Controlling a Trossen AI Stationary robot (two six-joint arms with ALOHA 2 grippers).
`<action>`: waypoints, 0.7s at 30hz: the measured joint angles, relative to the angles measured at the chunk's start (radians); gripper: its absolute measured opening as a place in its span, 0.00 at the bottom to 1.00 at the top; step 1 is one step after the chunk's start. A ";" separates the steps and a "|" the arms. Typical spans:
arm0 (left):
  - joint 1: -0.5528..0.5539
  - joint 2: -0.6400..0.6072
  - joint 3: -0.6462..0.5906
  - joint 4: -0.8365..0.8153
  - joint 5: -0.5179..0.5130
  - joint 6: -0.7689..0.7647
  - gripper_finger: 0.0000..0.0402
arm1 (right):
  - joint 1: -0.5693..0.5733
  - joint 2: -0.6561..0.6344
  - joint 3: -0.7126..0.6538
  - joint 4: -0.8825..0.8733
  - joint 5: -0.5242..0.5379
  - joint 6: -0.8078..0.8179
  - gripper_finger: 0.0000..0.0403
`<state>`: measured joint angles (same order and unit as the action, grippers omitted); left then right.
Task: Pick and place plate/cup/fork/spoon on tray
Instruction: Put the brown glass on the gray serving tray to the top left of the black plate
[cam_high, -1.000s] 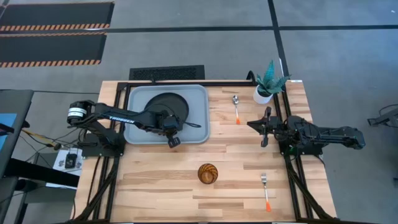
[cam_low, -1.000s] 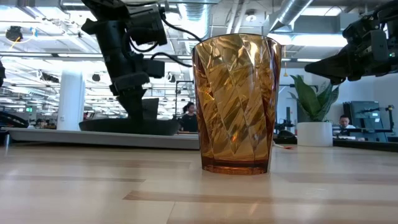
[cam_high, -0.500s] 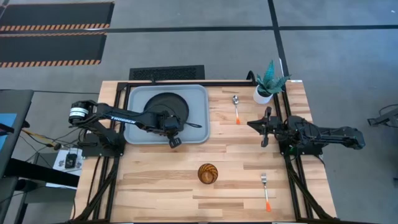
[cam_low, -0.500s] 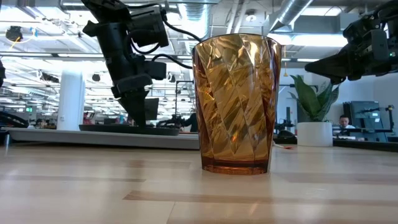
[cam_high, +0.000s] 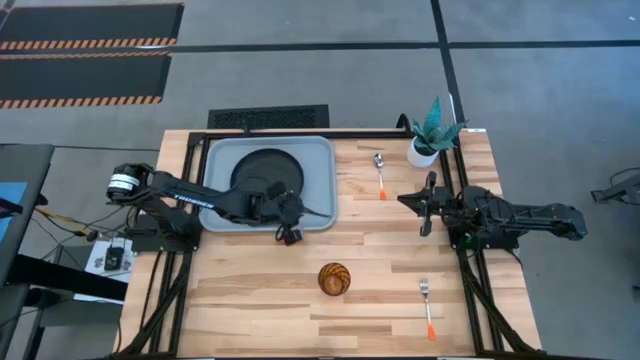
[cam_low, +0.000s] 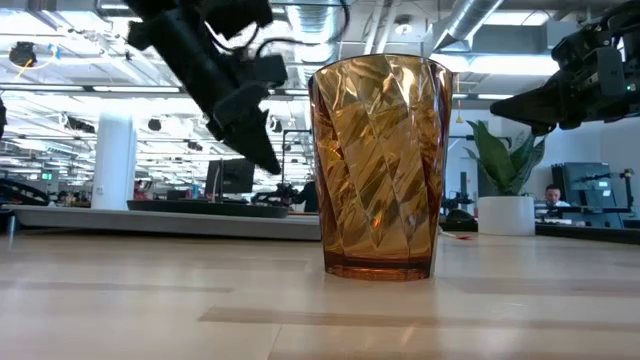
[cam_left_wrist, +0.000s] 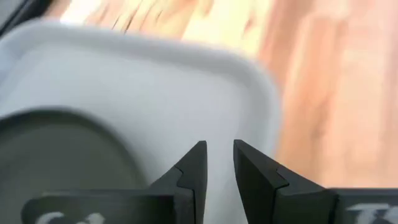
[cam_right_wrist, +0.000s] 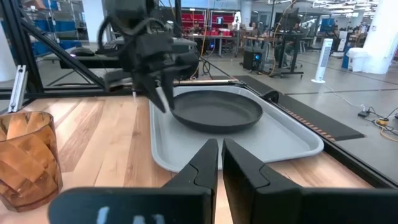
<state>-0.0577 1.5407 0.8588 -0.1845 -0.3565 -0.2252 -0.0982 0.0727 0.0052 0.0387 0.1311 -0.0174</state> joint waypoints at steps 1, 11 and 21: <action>-0.012 -0.006 -0.015 0.063 0.001 0.008 0.15 | 0.000 0.000 0.000 -0.001 0.000 0.000 0.12; -0.059 -0.056 -0.168 0.613 0.167 0.140 0.01 | 0.000 0.000 0.000 0.001 0.000 0.000 0.12; -0.009 -0.180 -0.269 0.684 0.225 0.214 0.00 | 0.000 0.000 0.004 0.217 0.001 0.104 0.12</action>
<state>-0.0666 1.3603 0.5895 0.4993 -0.1310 -0.0109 -0.0982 0.0731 0.0089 0.2561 0.1326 0.0863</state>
